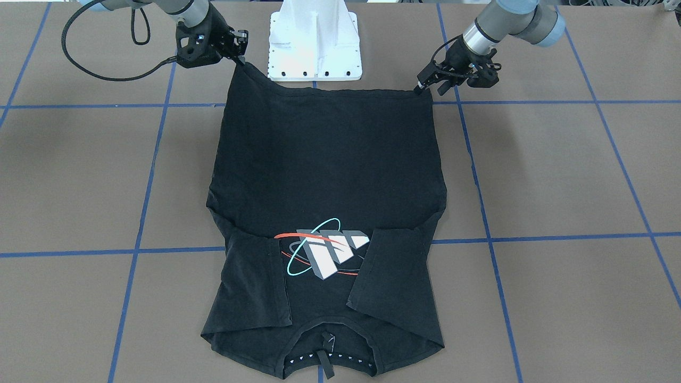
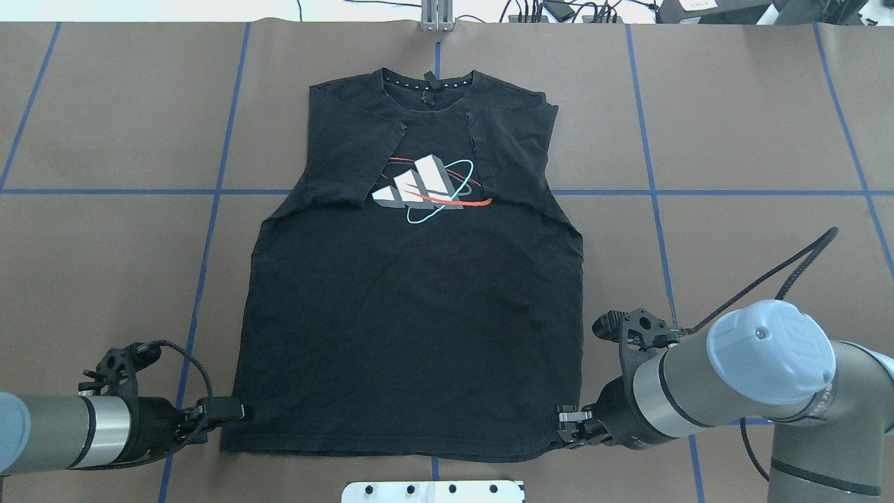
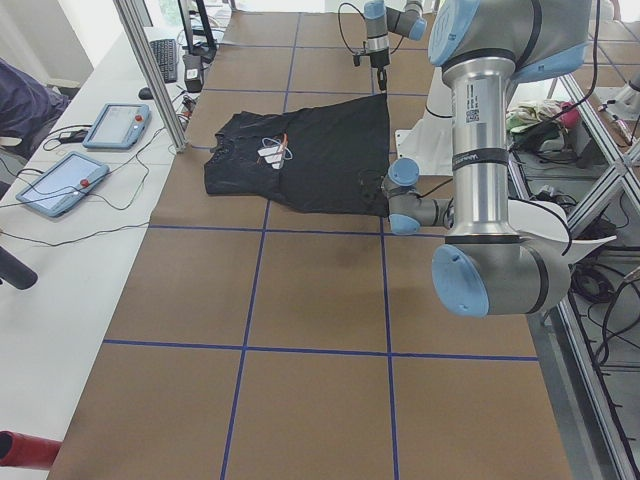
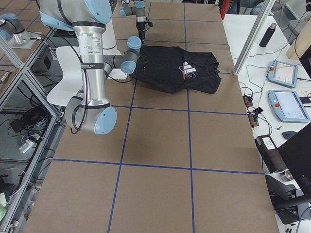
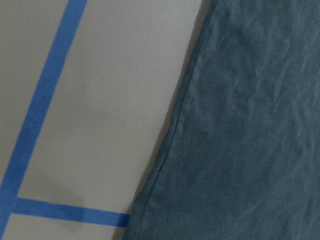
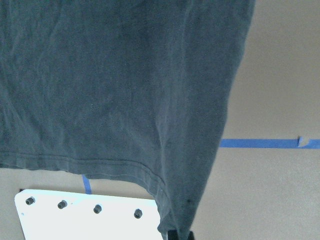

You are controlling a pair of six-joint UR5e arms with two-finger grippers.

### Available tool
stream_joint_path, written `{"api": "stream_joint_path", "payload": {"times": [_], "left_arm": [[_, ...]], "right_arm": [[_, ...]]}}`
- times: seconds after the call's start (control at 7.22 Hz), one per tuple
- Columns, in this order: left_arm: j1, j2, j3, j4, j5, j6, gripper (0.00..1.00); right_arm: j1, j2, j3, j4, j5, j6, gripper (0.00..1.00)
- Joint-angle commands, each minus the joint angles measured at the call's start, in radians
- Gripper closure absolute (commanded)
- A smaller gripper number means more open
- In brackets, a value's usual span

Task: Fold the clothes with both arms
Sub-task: 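Grasp the hem corner with the left gripper and lift both corners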

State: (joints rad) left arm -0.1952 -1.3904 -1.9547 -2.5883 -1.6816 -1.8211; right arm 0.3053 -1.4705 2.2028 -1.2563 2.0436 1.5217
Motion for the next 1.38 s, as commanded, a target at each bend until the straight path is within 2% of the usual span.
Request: {"api": "stream_joint_path", "payload": {"times": [0.0,0.55,0.97,1.25], "left_arm": [[0.003,-0.001,0.002,0.004,0.002,-0.001,0.08],[0.028,-0.010,0.005,0.008,0.002,-0.001,0.09],[0.031,-0.048,0.010,0.065,0.002,-0.001,0.11],[0.031,-0.047,0.010,0.065,0.002,-0.001,0.27]], "right_arm": [[0.003,-0.001,0.005,0.000,0.001,0.000,1.00],[0.003,0.001,0.006,0.000,0.003,0.000,1.00],[0.005,0.001,0.006,0.000,0.004,0.000,1.00],[0.006,-0.001,0.005,0.000,0.010,0.000,1.00]]}}
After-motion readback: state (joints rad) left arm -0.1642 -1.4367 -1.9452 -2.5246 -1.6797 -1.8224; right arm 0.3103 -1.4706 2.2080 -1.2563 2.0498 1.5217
